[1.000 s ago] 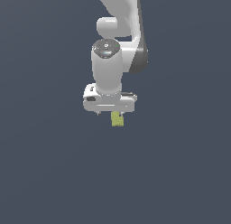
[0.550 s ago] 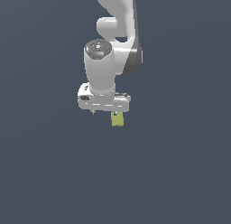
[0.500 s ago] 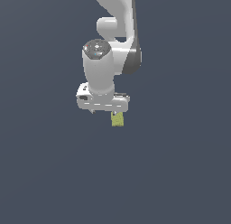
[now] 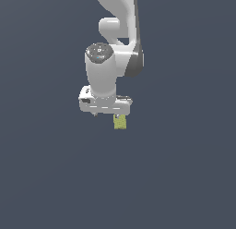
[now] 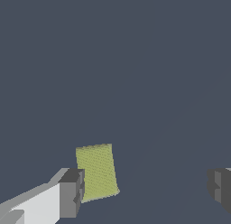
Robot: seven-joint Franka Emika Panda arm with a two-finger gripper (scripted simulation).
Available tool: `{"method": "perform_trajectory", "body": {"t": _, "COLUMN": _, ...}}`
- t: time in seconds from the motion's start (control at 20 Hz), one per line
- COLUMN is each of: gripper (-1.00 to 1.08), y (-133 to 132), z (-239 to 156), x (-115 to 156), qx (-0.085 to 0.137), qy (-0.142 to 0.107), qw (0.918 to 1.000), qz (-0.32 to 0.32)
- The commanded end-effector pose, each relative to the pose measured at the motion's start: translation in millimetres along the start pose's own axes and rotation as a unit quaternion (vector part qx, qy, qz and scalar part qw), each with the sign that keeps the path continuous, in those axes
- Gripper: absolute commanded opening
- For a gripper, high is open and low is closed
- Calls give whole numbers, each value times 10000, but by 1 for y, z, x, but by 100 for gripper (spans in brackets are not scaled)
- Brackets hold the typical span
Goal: Pick up the object and move it to a goal position.
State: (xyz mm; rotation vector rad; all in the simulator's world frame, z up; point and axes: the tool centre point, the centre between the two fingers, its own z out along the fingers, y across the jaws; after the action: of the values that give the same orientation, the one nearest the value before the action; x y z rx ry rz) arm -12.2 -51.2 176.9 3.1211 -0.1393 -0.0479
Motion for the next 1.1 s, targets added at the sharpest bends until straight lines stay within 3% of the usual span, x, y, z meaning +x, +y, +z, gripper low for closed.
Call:
{"method": "perform_trajectory", "body": {"t": 0.0, "gripper": 100, "y": -4, "z": 8, "x": -4, "qx": 3, "qy": 5, "qw": 10000, "qz": -46}}
{"method": "perform_trajectory", "body": {"t": 1.05, "gripper": 100, "y": -53, "z": 111, "x": -77, "qx": 72, "qy": 144, "qw": 9971, "qz": -750}}
